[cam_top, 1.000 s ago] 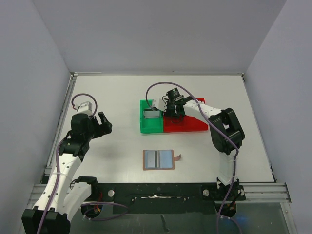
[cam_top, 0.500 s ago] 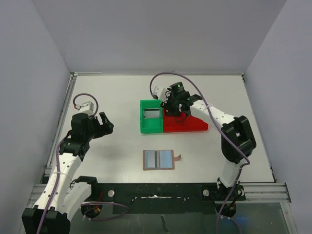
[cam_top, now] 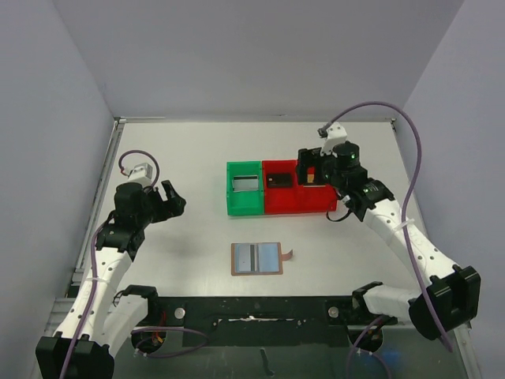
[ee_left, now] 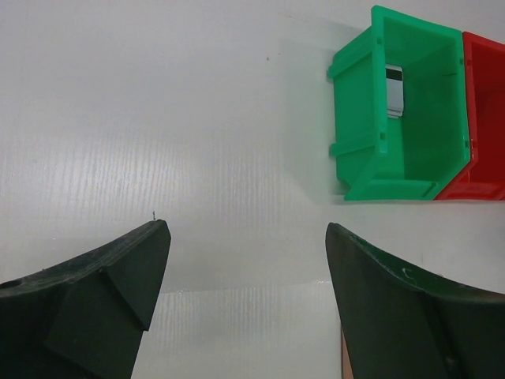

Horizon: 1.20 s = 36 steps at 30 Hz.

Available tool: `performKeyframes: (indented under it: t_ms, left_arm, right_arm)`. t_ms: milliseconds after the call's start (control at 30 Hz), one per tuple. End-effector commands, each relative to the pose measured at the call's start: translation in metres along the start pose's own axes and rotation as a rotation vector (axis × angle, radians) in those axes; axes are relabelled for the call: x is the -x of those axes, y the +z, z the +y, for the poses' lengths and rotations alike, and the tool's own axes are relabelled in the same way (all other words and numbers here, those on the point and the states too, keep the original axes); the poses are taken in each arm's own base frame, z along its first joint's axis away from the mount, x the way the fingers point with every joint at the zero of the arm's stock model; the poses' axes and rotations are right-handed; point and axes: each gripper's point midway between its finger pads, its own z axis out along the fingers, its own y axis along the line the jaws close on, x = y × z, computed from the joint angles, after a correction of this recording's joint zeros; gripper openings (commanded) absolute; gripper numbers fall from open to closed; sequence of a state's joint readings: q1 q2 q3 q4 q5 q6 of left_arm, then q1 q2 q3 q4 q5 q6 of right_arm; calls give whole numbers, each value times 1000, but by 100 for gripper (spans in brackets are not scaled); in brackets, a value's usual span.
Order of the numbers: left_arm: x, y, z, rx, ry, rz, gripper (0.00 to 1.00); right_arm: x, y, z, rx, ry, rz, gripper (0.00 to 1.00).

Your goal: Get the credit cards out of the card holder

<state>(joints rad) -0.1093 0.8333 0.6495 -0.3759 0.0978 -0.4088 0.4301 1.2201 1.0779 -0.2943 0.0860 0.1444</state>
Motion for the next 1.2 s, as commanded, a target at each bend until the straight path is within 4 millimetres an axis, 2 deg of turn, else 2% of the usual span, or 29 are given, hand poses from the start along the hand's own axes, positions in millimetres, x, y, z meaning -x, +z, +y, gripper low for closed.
performKeyframes:
  t_ms: [0, 67, 233, 300, 467, 533, 700, 833, 967, 1067, 1167]
  left_arm:
    - [19, 1, -9, -41, 1, -65, 81]
    - [19, 1, -10, -45, 0, -60, 81]
    - [21, 1, -16, -77, 4, -69, 81]
    - [12, 5, -13, -76, 3, -47, 81]
    - [8, 8, -15, -90, 3, -26, 81]
    - [6, 9, -14, -89, 4, -20, 81]
    - [7, 9, -14, -85, 4, -22, 80]
    - [6, 9, -13, -83, 3, -20, 80]
    - [4, 11, -13, -83, 2, -9, 79]
    - [4, 12, -13, -82, 3, -4, 79]
    - [3, 12, -13, -82, 3, -5, 79]
  right_arm:
    - [-53, -16, 39, 150, 391, 146, 98]
    - [-80, -22, 52, 189, 499, 186, 98]
    - [-107, -40, 104, 255, 651, 162, 98]
    - [-120, -45, 122, 260, 706, 172, 100]
    - [-147, -52, 164, 312, 764, 191, 92]
    - [-154, -54, 178, 310, 755, 212, 86]
    - [-168, -44, 195, 297, 730, 281, 71]
    - [-175, -38, 211, 320, 702, 341, 62]
    - [-191, -32, 221, 319, 668, 421, 54]
    - [-199, -29, 228, 325, 657, 456, 50]
    - [-210, -26, 225, 283, 650, 491, 48]
